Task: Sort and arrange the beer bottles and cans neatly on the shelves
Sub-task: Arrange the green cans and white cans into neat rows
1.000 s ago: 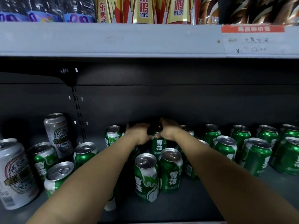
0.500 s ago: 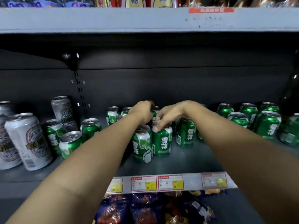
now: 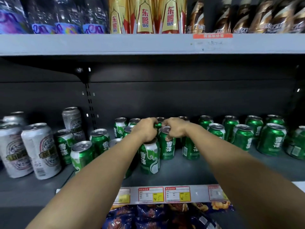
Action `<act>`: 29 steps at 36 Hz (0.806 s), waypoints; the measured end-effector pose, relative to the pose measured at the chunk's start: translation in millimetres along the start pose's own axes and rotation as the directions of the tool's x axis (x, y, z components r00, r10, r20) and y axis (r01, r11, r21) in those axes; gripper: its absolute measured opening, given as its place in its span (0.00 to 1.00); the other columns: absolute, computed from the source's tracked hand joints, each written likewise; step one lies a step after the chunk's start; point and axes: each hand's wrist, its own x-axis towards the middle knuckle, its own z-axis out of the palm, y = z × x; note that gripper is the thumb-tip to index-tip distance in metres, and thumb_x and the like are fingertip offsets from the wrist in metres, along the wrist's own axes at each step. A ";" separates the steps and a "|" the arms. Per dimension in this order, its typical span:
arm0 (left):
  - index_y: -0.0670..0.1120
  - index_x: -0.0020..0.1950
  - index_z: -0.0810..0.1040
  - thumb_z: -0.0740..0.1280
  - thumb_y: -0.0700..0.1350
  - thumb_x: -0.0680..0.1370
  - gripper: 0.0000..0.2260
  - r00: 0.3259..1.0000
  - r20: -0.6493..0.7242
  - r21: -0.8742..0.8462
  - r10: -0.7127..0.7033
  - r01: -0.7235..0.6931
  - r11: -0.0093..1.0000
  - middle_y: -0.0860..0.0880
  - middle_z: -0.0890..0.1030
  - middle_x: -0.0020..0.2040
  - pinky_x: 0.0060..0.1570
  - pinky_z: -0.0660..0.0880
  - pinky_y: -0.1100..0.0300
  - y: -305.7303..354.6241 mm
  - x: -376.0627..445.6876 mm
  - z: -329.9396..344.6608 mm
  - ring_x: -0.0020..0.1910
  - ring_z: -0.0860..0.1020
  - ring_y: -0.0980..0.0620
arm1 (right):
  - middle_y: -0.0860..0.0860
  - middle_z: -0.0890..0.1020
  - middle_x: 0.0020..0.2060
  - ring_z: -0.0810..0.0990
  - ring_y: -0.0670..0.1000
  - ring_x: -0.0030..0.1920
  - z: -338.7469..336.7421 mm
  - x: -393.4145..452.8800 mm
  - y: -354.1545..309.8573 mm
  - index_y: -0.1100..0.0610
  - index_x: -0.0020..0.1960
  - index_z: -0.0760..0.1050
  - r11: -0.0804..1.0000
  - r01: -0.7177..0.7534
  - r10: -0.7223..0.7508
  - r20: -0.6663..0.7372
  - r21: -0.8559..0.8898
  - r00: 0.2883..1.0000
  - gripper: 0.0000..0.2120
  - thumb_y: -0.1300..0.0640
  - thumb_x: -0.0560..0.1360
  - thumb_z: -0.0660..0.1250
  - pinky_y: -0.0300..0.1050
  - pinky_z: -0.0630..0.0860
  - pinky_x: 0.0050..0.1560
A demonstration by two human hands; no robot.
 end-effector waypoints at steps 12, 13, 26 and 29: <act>0.47 0.66 0.75 0.58 0.43 0.82 0.15 1.000 -0.005 -0.047 -0.030 0.030 0.998 0.43 0.78 0.63 0.57 0.74 0.52 -3.3 -8.3 15.4 0.60 0.75 0.42 | 0.53 0.76 0.64 0.76 0.51 0.61 -2.6 5.8 20.4 0.56 0.73 0.67 0.930 -0.006 0.053 -0.117 0.369 0.992 0.29 0.58 0.74 0.72 0.40 0.72 0.57; 0.47 0.67 0.74 0.58 0.44 0.82 0.14 1.000 -0.003 -0.053 -0.029 0.029 0.998 0.43 0.78 0.63 0.56 0.74 0.51 -4.4 -8.0 15.8 0.60 0.76 0.42 | 0.53 0.78 0.60 0.77 0.52 0.59 -7.3 4.5 27.3 0.56 0.70 0.70 0.921 -0.012 0.089 -0.180 0.388 0.980 0.25 0.57 0.75 0.71 0.41 0.73 0.56; 0.51 0.77 0.62 0.55 0.62 0.81 0.27 0.984 0.178 0.027 -0.002 -0.003 1.000 0.44 0.68 0.74 0.67 0.67 0.51 11.9 4.8 21.8 0.71 0.69 0.43 | 0.54 0.73 0.67 0.72 0.55 0.66 -2.1 -23.7 87.5 0.57 0.71 0.69 0.930 -0.272 0.289 -0.037 0.247 0.957 0.31 0.49 0.72 0.74 0.42 0.66 0.57; 0.52 0.76 0.65 0.58 0.61 0.81 0.25 0.986 0.162 -0.020 -0.033 0.037 0.999 0.46 0.70 0.73 0.67 0.69 0.50 7.8 5.9 23.5 0.69 0.70 0.43 | 0.54 0.72 0.69 0.72 0.55 0.67 1.5 -21.1 89.8 0.57 0.71 0.69 0.935 -0.242 0.265 -0.055 0.260 0.963 0.31 0.49 0.72 0.74 0.41 0.66 0.55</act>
